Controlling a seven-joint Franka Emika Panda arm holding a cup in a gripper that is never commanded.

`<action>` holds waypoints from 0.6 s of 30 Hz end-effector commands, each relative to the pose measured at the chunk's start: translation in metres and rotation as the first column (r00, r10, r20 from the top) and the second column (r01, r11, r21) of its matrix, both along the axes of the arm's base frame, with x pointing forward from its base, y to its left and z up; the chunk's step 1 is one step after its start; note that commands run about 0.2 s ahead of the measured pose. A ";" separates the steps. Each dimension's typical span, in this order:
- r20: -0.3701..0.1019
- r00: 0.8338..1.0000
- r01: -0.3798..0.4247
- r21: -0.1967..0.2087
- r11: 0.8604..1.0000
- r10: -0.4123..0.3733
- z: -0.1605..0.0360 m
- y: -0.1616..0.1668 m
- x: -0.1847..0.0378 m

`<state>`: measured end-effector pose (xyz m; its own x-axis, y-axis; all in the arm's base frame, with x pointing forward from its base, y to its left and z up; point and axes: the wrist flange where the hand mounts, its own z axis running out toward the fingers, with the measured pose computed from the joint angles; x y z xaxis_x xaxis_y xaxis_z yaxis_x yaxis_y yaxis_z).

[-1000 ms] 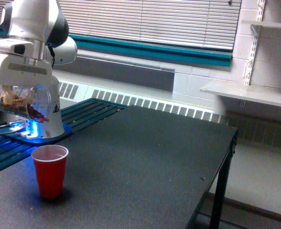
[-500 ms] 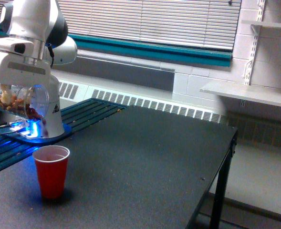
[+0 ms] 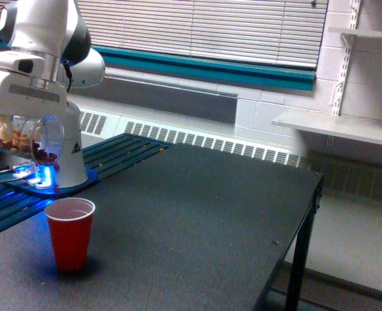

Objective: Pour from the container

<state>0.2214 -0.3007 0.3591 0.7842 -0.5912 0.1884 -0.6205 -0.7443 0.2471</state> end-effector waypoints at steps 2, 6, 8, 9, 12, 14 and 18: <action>-0.008 1.000 -0.014 -0.019 1.000 0.013 0.005 -0.001 0.009; -0.016 1.000 -0.020 -0.026 0.999 0.020 0.005 -0.001 0.012; -0.022 1.000 -0.022 -0.029 0.999 0.022 0.005 -0.001 0.012; -0.025 0.999 -0.023 -0.030 0.999 0.022 0.005 -0.001 0.012; -0.036 0.999 -0.027 -0.034 0.999 0.026 0.004 -0.002 0.012; -0.043 0.999 -0.030 -0.038 0.999 0.028 0.005 -0.002 0.011; -0.058 0.998 -0.038 -0.047 0.998 0.035 0.005 -0.003 0.009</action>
